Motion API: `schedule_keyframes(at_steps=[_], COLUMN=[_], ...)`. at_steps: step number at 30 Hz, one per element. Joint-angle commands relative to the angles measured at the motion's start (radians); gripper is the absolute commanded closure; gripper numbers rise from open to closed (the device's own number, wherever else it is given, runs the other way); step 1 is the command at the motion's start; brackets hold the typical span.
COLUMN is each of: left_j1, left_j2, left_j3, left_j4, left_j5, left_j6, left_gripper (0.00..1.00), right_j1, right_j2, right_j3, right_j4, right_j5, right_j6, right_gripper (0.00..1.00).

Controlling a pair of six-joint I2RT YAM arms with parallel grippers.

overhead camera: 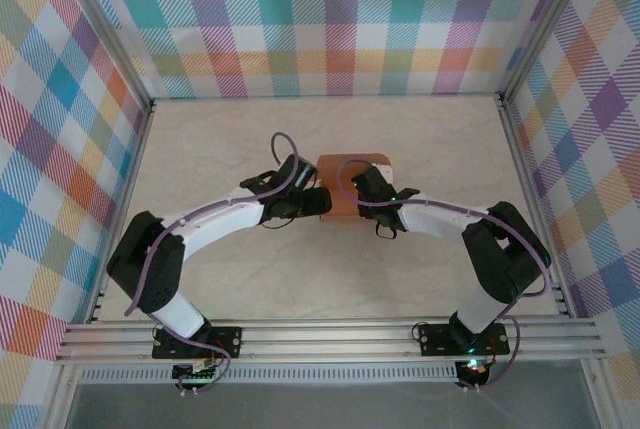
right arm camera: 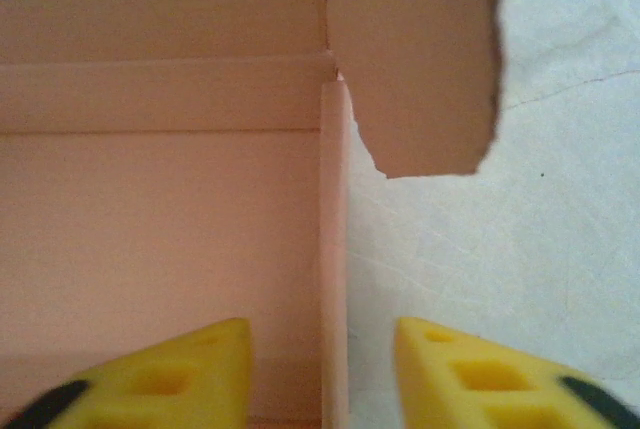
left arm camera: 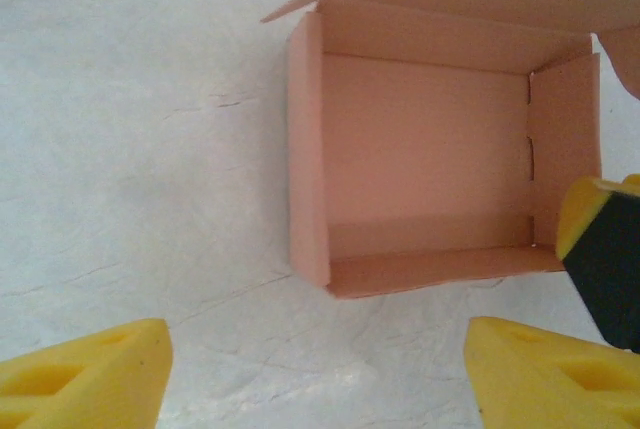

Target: Fold the paper box

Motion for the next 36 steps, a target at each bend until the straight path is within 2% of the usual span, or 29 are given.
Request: schedule_keyframes(at_steps=[1,3,7,11,15,19,24,26,31,36], left_j1=[0.039,0.061,0.111,0.149,0.151,0.151,0.151,0.151,0.150,0.151], left_j2=[-0.088,-0.117,-0.128,-0.068,-0.003,0.048,0.147,0.187,0.248,0.297], left_j3=[-0.032,-0.038,-0.019,0.083,0.186,0.238,0.331,0.362,0.416,0.466], left_j4=[0.018,0.006,-0.004,-0.066,-0.145,-0.153,-0.179,-0.179,-0.191,-0.221], left_j5=[0.012,0.025,0.091,0.195,0.215,0.176,0.142,0.145,0.159,0.148], left_j6=[0.017,0.053,0.187,0.420,0.608,0.703,0.739,0.736,0.724,0.720], left_gripper=[0.18,0.13,0.02,0.02,0.04,0.07,0.16,0.22,0.26,0.39], right_j1=[-0.002,-0.008,-0.044,-0.118,-0.181,-0.231,-0.256,-0.257,-0.258,-0.264], right_j2=[-0.061,-0.096,-0.164,-0.183,-0.164,-0.122,-0.008,0.027,0.090,0.107], right_j3=[0.014,0.023,0.058,0.167,0.280,0.341,0.417,0.441,0.492,0.524], right_j4=[-0.012,-0.037,-0.104,-0.266,-0.406,-0.420,-0.437,-0.432,-0.440,-0.463], right_j5=[-0.035,-0.049,-0.149,-0.334,-0.392,-0.466,-0.502,-0.503,-0.463,-0.450], right_j6=[-0.052,-0.082,-0.158,-0.306,-0.437,-0.527,-0.596,-0.606,-0.615,-0.615], right_gripper=[0.45,0.37,0.29,0.25,0.24,0.29,0.39,0.42,0.49,0.58])
